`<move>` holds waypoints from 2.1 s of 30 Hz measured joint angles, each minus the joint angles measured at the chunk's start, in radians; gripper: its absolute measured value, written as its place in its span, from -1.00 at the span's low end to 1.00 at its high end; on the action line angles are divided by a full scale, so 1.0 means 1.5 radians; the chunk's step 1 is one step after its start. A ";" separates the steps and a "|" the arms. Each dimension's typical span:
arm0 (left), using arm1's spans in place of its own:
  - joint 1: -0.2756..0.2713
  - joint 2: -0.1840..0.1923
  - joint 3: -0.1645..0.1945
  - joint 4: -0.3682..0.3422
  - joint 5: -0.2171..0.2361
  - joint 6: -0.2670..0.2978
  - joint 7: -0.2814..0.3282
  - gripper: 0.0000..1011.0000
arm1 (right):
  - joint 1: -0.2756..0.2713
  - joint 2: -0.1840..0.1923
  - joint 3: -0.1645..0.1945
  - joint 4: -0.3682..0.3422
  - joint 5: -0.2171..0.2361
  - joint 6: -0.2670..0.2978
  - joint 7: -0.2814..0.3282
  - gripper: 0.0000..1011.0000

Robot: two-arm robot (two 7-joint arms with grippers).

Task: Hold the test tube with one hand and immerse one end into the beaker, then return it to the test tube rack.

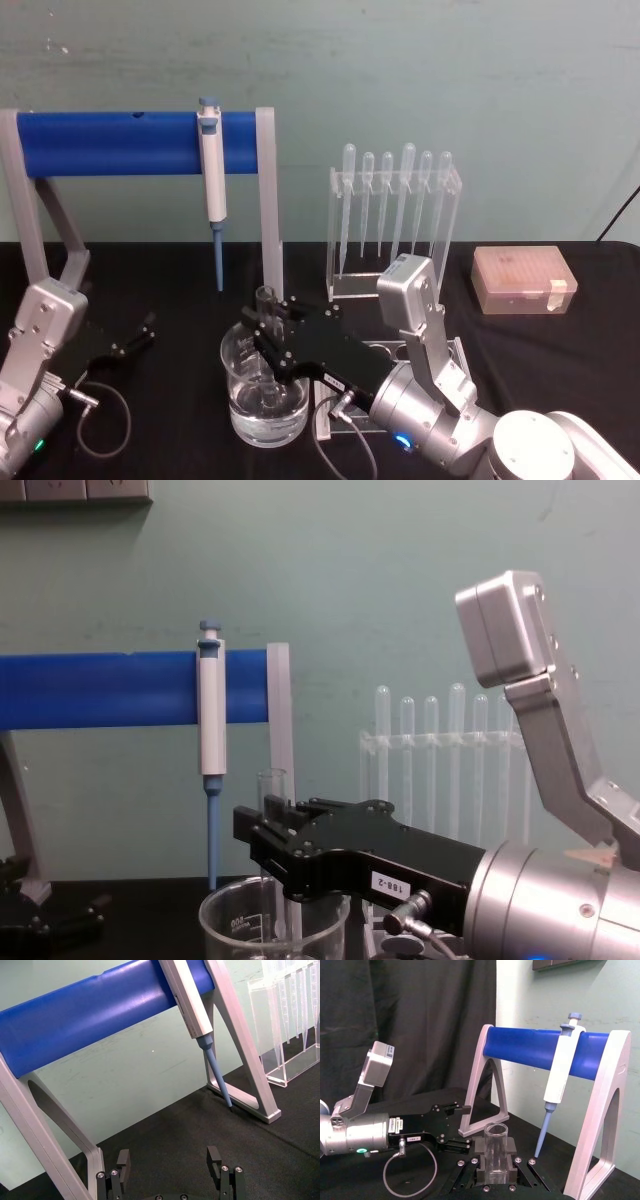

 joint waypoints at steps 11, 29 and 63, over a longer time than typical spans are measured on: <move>0.000 0.000 0.000 0.000 0.000 0.000 0.000 0.98 | 0.000 0.000 0.000 0.000 0.000 0.000 0.000 -0.55; 0.000 0.000 0.000 0.000 0.000 0.000 0.000 0.98 | 0.000 0.000 0.000 0.000 0.000 0.000 0.000 -0.55; 0.000 0.000 0.000 0.000 0.000 0.000 0.000 0.98 | 0.000 0.000 0.000 0.000 0.000 0.000 0.000 -0.55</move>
